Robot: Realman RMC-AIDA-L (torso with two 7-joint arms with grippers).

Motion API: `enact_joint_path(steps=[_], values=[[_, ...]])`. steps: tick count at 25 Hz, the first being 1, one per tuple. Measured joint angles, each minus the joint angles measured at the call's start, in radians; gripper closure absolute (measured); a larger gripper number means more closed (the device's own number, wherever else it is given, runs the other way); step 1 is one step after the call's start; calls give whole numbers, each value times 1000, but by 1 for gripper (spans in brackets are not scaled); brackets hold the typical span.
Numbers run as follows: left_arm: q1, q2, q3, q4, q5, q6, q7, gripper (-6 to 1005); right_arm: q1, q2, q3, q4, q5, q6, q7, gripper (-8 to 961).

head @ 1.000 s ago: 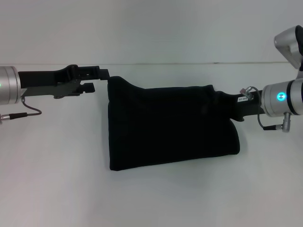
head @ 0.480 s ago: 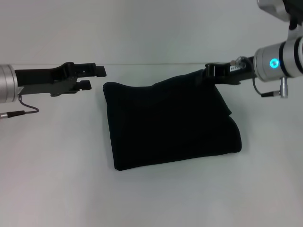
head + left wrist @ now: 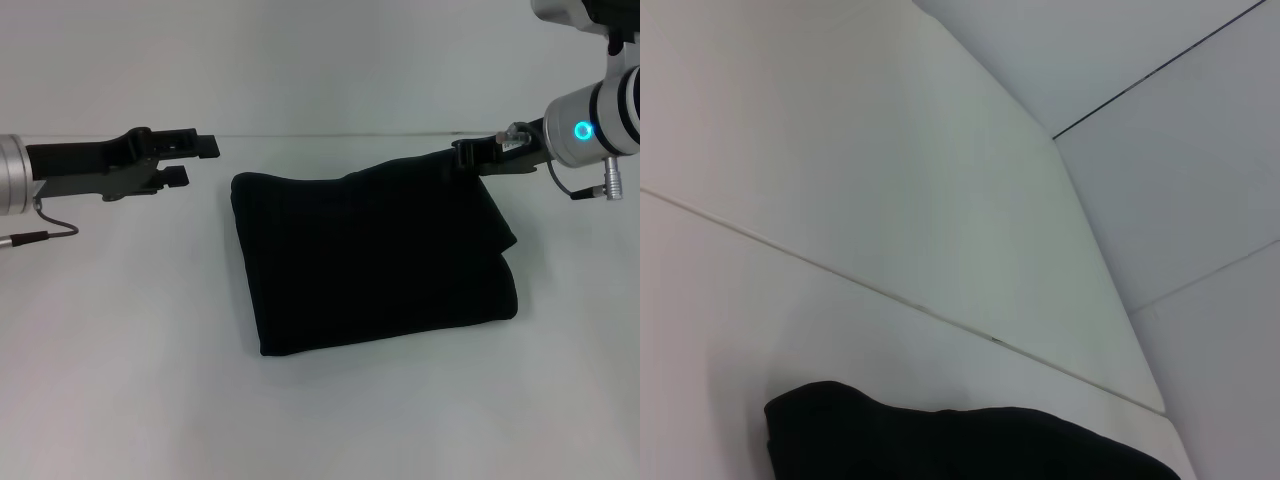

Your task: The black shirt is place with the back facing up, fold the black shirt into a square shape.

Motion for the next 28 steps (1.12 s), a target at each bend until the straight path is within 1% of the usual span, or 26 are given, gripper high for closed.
enact_joint_path(steps=[3,7,10,16,20,25,28], values=[[0,2,-5,0,-1,-1,0,307,-2,-1,5,-2,4,-15,1,858],[0,1,-11,0,-2,-6,0,310,-4,-7,29,-24,3,-73,12,842],[0,-1,-11,-1,-2,-11,0,312,-7,-9,35,-25,-23,-89,25,831],[-1,-4,-11,-3,-2,-24,1,316,1,-14,31,103,-65,-32,31,807],[0,-4,-13,-3,-2,-28,2,319,-1,-18,35,147,-55,-17,28,792],[0,-5,-14,-3,-1,-28,2,322,7,-44,35,201,-56,-5,31,773],[-1,-6,-14,-6,-1,-28,2,324,7,-53,35,205,-52,4,31,761]])
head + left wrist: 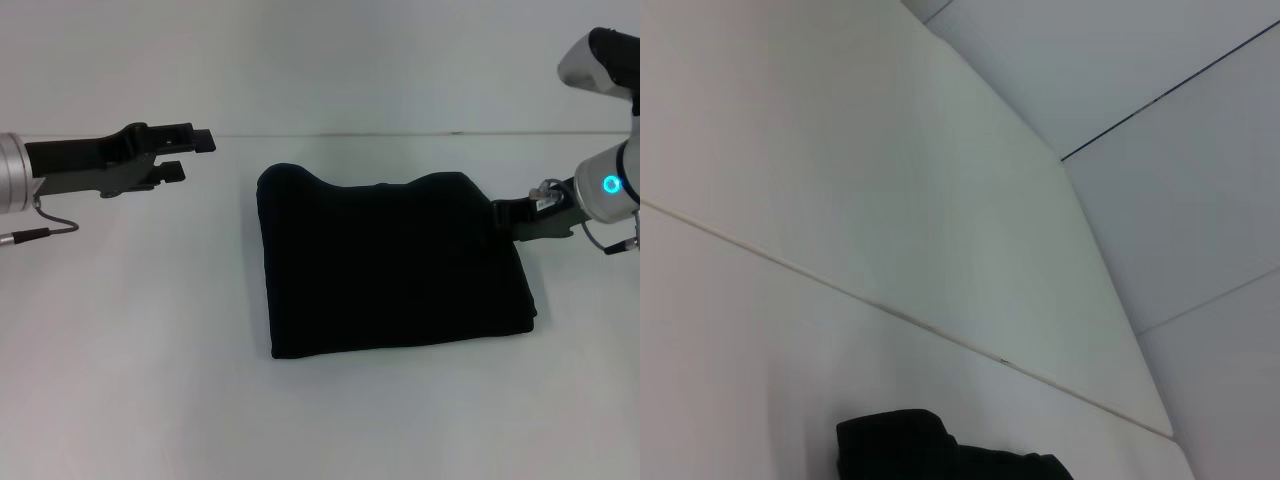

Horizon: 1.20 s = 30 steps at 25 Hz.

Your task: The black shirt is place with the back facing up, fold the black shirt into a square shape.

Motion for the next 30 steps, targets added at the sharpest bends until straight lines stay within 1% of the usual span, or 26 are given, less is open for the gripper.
enact_joint_path(steps=[2,3,5,6,7,8,10,12,14,16,18,20,22,23,24,26,27,30], values=[[0,0,0,-2,0,0,0,325,0,-6,0,-5,-1,-4,2,753],[0,0,0,-3,0,0,0,326,0,-12,2,-8,-2,-9,4,750],[0,0,0,-4,0,1,0,327,-8,-26,32,-25,2,-22,0,742],[0,0,0,-4,0,2,0,328,-21,-29,61,-50,12,-32,-12,738],[1,0,0,-4,0,5,0,329,-67,-29,137,-124,74,-60,-72,688],[3,0,0,-3,0,8,-2,329,-67,-29,137,-124,74,-60,-72,638],[7,1,-2,-3,0,13,-4,331,-134,-24,209,-196,215,-98,-204,538],[15,4,-10,-9,0,17,-3,332,-197,-20,256,-224,392,-133,-365,439],[18,4,-11,-10,0,18,-3,333,-266,-18,282,-217,579,-185,-563,341],[23,6,-12,-10,0,20,-1,334,-336,-9,295,-191,726,-249,-779,243],[26,8,-13,-10,0,22,14,336,-408,12,310,-155,845,-314,-1030,239],[31,8,-14,-14,0,36,44,337,-471,40,330,-121,917,-356,-1217,235],[32,9,-14,-30,0,91,76,338,-517,62,347,-99,949,-382,-1356,232],[29,11,-13,-53,4,169,73,339,-535,70,352,-92,952,-390,-1400,230],[29,11,-13,-53,4,169,73,340,-547,74,353,-89,952,-399,-1432,228],[25,11,-1,-73,18,233,24,341,-560,79,354,-87,951,-406,-1473,224],[25,8,15,-82,37,264,-29,342,-563,81,355,-87,951,-407,-1486,222],[30,-5,74,-88,97,270,-173,344,-558,79,357,-86,952,-405,-1496,222]])
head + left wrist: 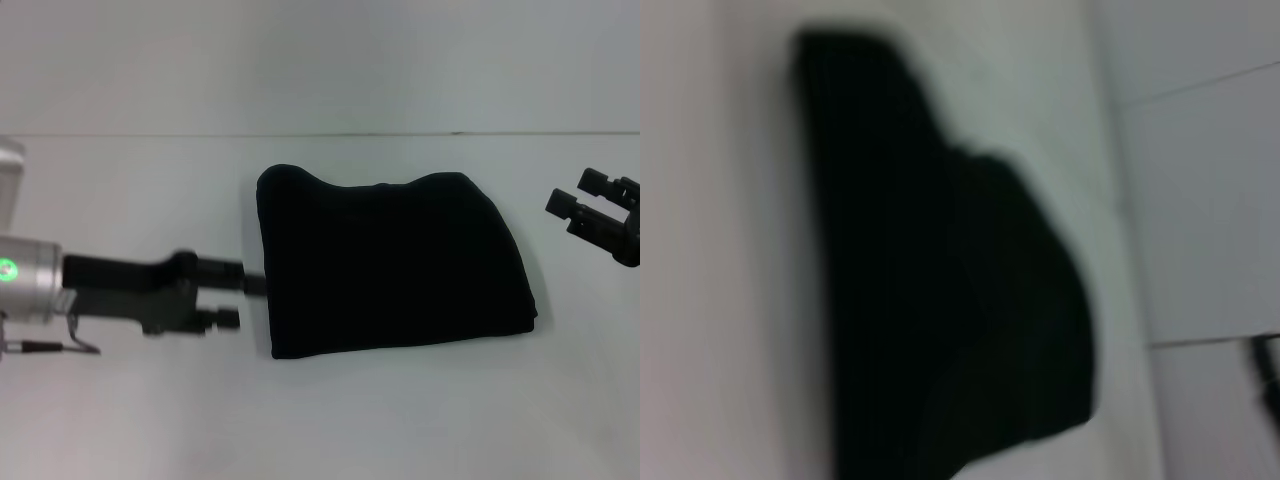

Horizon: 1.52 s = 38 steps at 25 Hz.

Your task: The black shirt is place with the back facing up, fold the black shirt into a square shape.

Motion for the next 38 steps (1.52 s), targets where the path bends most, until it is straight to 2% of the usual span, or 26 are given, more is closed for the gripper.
enact_joint_path(steps=[2,5,11,21,32,38], values=[[0,-9,27,-8,27,-17,-48,345,9,-3,1,0,1,0,2,222],[-5,-37,53,-54,48,-84,-86,347,23,-5,3,0,7,-2,3,222],[-9,-79,56,-98,48,-254,-99,384,42,-6,14,1,11,2,3,222],[-18,-79,96,-104,70,-312,-101,408,52,-6,55,1,13,1,4,221],[-38,-89,109,-142,72,-348,-92,405,54,-8,84,11,14,-3,4,221],[-45,-99,138,-142,72,-374,-99,452,52,-8,96,18,14,-4,3,221]])
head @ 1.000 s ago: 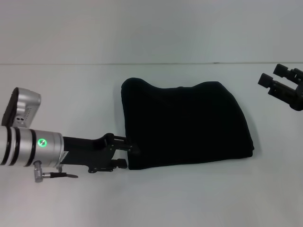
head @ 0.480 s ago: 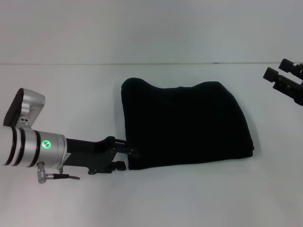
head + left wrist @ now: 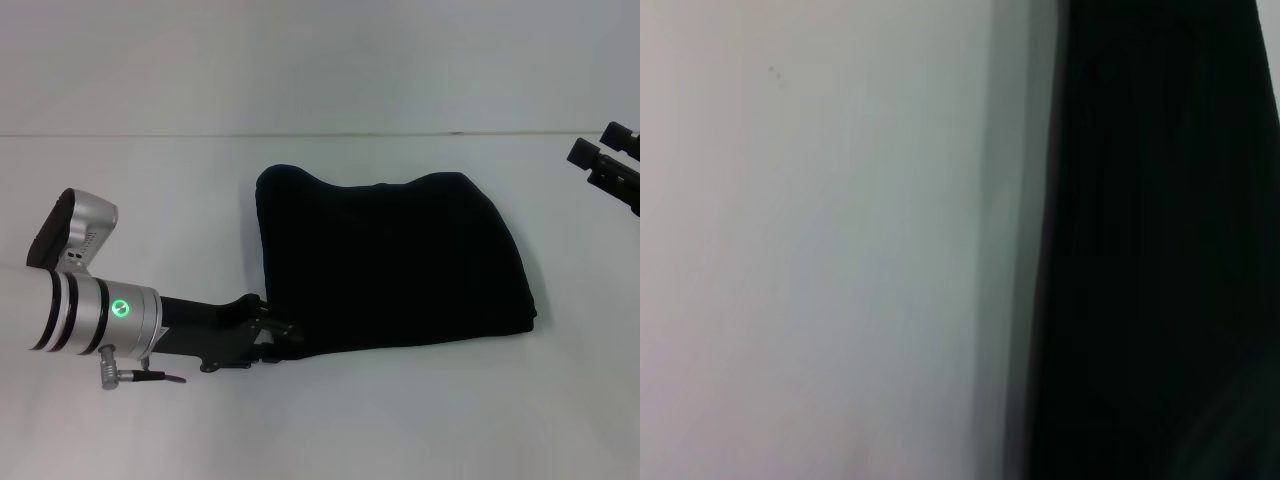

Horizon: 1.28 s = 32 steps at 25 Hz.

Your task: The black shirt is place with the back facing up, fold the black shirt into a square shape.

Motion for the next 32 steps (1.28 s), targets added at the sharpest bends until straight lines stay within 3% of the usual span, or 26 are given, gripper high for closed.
enact_joint_path(steps=[3,8,18,24,32], values=[[0,0,1,0,0,-2,-3,476,-3,0,0,4,0,-1,0,221],[5,0,-3,0,0,-3,-4,683,-6,0,0,6,0,-1,0,220],[11,3,-1,2,0,1,0,907,-7,0,-1,8,0,0,0,220],[49,19,-16,22,-2,6,3,972,-8,0,-1,8,0,2,0,222],[62,31,-56,25,-2,26,17,965,-4,0,-1,11,0,5,1,220]])
